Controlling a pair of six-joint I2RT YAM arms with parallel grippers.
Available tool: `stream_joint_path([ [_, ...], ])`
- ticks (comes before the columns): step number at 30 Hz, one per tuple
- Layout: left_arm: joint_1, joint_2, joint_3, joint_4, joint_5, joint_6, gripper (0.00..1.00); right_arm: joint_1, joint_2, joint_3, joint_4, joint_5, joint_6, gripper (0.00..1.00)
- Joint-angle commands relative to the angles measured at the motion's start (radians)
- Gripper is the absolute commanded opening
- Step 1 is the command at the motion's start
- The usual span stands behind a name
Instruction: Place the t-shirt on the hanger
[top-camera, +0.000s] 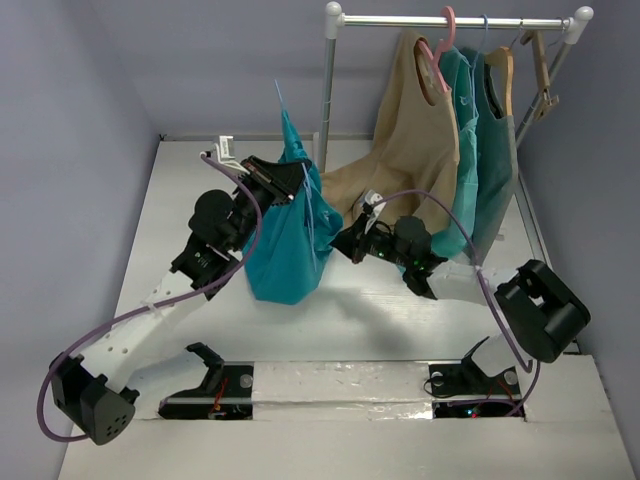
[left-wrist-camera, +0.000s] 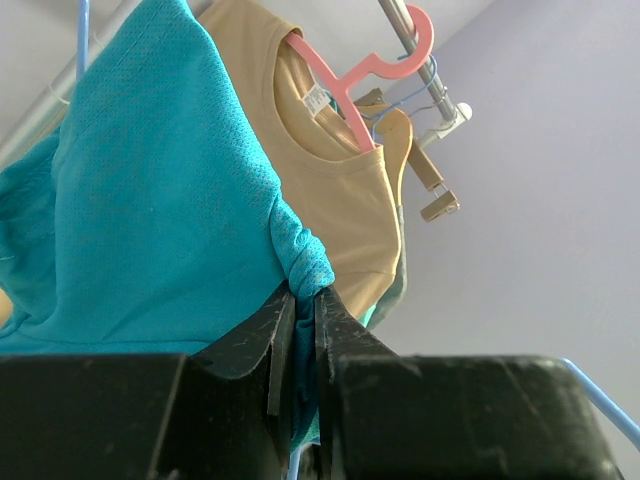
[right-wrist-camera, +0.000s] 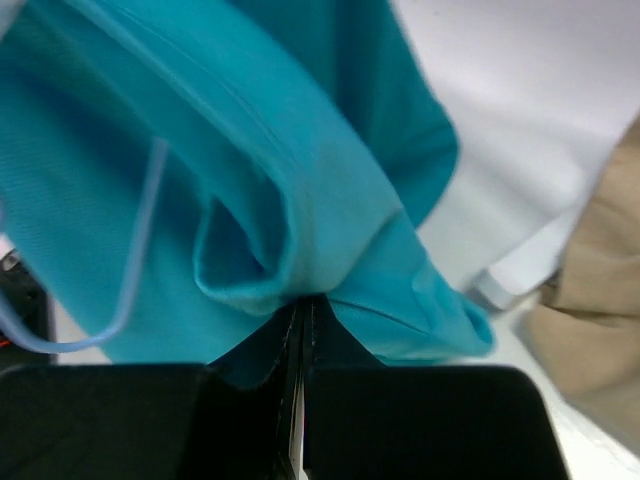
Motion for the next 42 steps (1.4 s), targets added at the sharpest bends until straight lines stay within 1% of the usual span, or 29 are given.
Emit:
stream_joint_path([
  [1,0.016,0.019,0.058,0.12,0.037,-0.031,0.0,0.068,-0.026,-0.041,0.074,0.134,0.017,0.0],
  [2,0.016,0.022,0.061,0.143,0.036,-0.039,0.0,0.111,-0.02,-0.061,0.11,0.183,0.029,0.0],
  [4,0.016,0.028,0.065,0.169,0.033,-0.068,0.0,0.15,-0.013,-0.11,0.158,0.29,0.032,0.0],
  [5,0.026,0.03,0.064,0.207,0.036,-0.08,0.0,0.173,-0.007,-0.124,0.174,0.32,0.05,0.0],
  [8,0.026,0.03,0.059,0.272,0.03,-0.12,0.0,0.185,0.0,-0.178,0.236,0.369,0.087,0.0],
  [10,0.026,0.03,0.064,0.289,0.013,-0.132,0.0,0.223,0.01,-0.184,0.234,0.401,0.087,0.0],
  [13,0.026,0.024,0.049,0.355,-0.013,-0.163,0.0,0.274,0.023,-0.187,0.224,0.446,0.084,0.0],
  [14,0.026,0.022,0.039,0.399,-0.025,-0.161,0.0,0.286,0.02,-0.192,0.235,0.446,0.089,0.0],
  [16,0.026,0.016,0.019,0.419,-0.07,-0.14,0.0,0.318,-0.01,-0.221,0.244,0.49,0.098,0.0],
  [18,0.026,0.017,0.009,0.428,-0.1,-0.112,0.0,0.337,-0.041,-0.231,0.211,0.492,0.11,0.0],
  [19,0.026,0.02,-0.004,0.445,-0.116,-0.114,0.0,0.366,-0.055,-0.232,0.194,0.507,0.109,0.0],
  [21,0.026,0.03,-0.037,0.505,-0.13,-0.114,0.0,0.397,-0.093,-0.218,0.122,0.535,0.095,0.0],
  [22,0.026,0.036,-0.042,0.511,-0.134,-0.105,0.0,0.415,-0.108,-0.216,0.097,0.582,0.089,0.0],
  [25,0.026,0.05,-0.059,0.52,-0.157,-0.068,0.0,0.452,-0.194,-0.219,0.005,0.624,0.095,0.0],
  [27,0.026,0.048,-0.095,0.543,-0.173,-0.051,0.0,0.466,-0.255,-0.216,-0.062,0.635,0.103,0.0],
  [30,0.026,0.054,-0.14,0.585,-0.183,-0.04,0.0,0.501,-0.298,-0.166,-0.196,0.65,0.11,0.0],
  [32,0.026,0.06,-0.154,0.591,-0.182,-0.034,0.0,0.521,-0.312,-0.105,-0.312,0.673,0.116,0.0],
  [34,0.026,0.062,-0.186,0.591,-0.185,-0.034,0.0,0.535,-0.328,-0.06,-0.384,0.679,0.119,0.0],
  [35,0.026,0.062,-0.198,0.576,-0.188,-0.042,0.0,0.535,-0.328,-0.035,-0.453,0.679,0.126,0.0],
  [36,0.026,0.062,-0.214,0.556,-0.188,-0.072,0.0,0.535,-0.326,0.012,-0.483,0.681,0.129,0.0],
  [41,0.036,0.053,-0.257,0.49,-0.141,-0.137,0.0,0.535,-0.258,0.166,-0.692,0.695,0.129,0.0],
  [42,0.045,0.045,-0.278,0.488,-0.128,-0.149,0.0,0.535,-0.244,0.187,-0.717,0.705,0.127,0.03],
])
